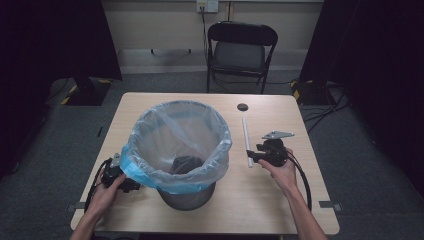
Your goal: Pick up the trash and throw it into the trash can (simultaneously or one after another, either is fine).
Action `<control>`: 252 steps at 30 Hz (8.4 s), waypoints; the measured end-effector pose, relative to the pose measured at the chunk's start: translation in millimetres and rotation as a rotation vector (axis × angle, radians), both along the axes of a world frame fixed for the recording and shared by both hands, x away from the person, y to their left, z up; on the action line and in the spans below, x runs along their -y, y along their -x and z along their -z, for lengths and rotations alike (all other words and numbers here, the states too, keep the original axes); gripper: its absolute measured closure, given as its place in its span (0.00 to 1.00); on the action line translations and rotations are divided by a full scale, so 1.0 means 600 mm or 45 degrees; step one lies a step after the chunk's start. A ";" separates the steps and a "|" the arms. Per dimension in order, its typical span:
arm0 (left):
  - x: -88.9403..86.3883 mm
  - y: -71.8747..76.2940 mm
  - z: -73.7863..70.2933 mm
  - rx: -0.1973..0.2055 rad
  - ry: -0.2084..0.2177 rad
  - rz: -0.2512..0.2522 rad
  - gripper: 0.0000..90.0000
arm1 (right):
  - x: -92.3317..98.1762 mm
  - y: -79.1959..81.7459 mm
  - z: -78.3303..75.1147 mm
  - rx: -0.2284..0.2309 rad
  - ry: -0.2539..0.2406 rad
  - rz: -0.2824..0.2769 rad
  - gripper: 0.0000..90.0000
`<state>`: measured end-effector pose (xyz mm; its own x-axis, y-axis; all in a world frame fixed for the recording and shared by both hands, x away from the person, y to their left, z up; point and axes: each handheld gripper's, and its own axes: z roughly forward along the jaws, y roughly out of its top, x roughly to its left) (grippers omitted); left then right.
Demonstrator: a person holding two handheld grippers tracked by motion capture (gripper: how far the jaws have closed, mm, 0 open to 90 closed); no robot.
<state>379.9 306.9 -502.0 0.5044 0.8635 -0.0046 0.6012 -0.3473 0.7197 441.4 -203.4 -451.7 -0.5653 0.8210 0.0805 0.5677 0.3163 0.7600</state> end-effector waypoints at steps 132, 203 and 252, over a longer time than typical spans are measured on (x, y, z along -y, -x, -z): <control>0.001 0.001 -0.001 0.002 -0.008 -0.011 0.03 | -0.047 0.009 -0.215 0.309 -0.313 -0.037 0.90; 0.000 0.001 -0.001 -0.001 -0.009 -0.009 0.03 | -0.175 0.110 -0.353 0.352 -0.534 -0.642 0.89; 0.000 0.001 -0.001 -0.001 -0.006 -0.010 0.03 | -0.144 0.043 -0.351 0.354 -0.451 -0.414 0.24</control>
